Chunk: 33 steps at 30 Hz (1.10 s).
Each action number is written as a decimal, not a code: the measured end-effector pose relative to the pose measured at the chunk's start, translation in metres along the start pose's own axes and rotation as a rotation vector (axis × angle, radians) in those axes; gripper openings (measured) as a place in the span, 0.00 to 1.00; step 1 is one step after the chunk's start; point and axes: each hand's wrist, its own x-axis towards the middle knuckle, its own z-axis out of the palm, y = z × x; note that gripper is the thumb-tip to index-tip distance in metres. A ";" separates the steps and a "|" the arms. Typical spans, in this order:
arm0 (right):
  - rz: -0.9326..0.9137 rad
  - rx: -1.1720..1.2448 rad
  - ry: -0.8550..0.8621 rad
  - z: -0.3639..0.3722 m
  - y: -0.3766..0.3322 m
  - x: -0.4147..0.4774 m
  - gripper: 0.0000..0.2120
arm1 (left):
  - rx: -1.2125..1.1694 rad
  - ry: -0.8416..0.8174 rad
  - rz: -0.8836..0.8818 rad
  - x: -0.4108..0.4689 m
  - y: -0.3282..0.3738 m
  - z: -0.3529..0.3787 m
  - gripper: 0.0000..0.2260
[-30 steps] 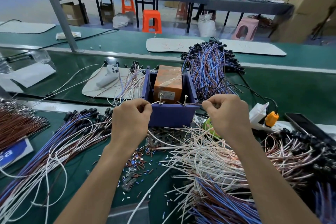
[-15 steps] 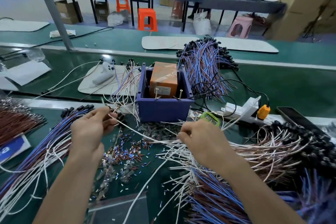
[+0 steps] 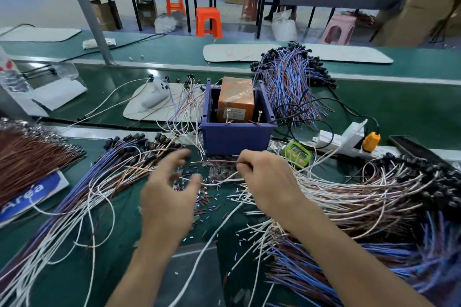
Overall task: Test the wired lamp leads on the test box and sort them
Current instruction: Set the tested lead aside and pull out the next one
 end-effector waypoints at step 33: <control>0.032 -0.426 -0.022 -0.186 0.145 -0.050 0.14 | 0.087 -0.820 0.302 0.004 0.109 0.166 0.06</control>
